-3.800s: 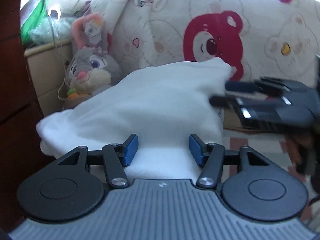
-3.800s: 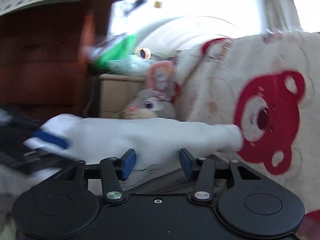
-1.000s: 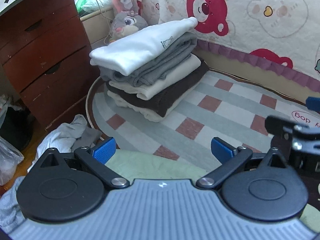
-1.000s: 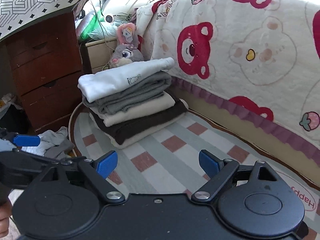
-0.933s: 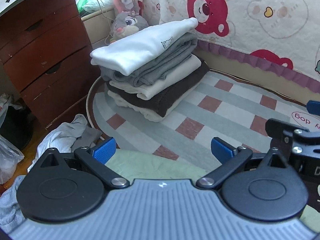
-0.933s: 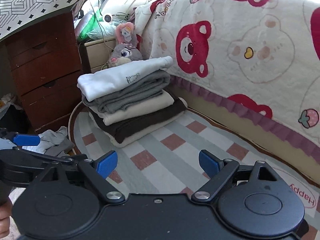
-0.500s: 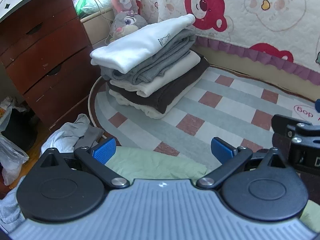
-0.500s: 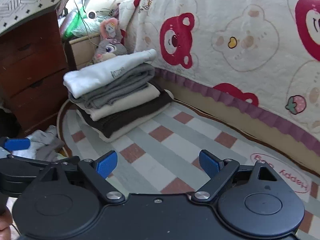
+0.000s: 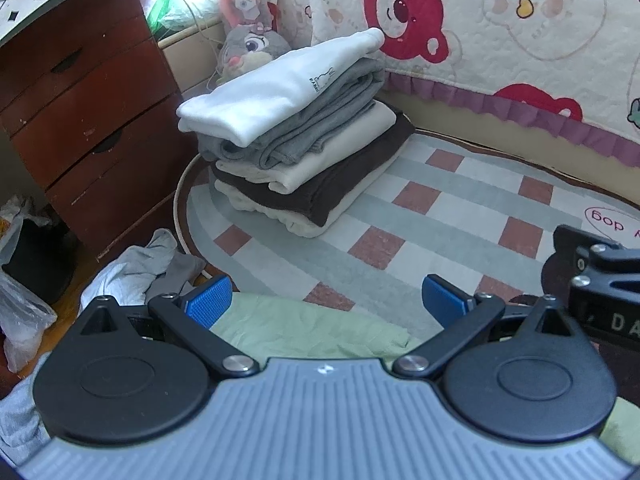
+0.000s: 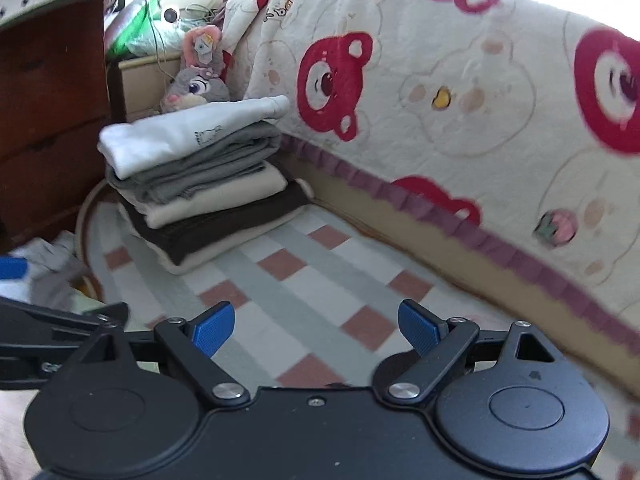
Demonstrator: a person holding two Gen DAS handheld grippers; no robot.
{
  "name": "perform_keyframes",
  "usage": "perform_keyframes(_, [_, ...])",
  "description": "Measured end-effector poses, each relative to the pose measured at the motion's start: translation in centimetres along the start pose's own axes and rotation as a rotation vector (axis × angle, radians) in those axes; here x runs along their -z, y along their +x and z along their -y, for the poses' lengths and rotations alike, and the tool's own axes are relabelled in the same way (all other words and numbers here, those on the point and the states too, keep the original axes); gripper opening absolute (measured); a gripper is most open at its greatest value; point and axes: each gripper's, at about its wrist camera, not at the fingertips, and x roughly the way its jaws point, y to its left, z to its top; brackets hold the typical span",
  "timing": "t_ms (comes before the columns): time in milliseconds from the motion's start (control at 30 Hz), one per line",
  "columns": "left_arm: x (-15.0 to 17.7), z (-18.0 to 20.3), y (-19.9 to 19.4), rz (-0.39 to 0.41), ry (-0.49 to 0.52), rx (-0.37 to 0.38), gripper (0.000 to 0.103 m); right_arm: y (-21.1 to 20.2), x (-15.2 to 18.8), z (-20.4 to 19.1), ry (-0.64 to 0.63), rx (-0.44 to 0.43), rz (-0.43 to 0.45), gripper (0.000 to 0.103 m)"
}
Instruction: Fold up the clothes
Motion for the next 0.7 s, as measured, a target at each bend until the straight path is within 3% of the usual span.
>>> perform_keyframes(700, [0.3, -1.4, -0.6, 0.020, -0.022, -0.007, 0.103, -0.5, -0.2, -1.1, -0.024, -0.009, -0.013, 0.092])
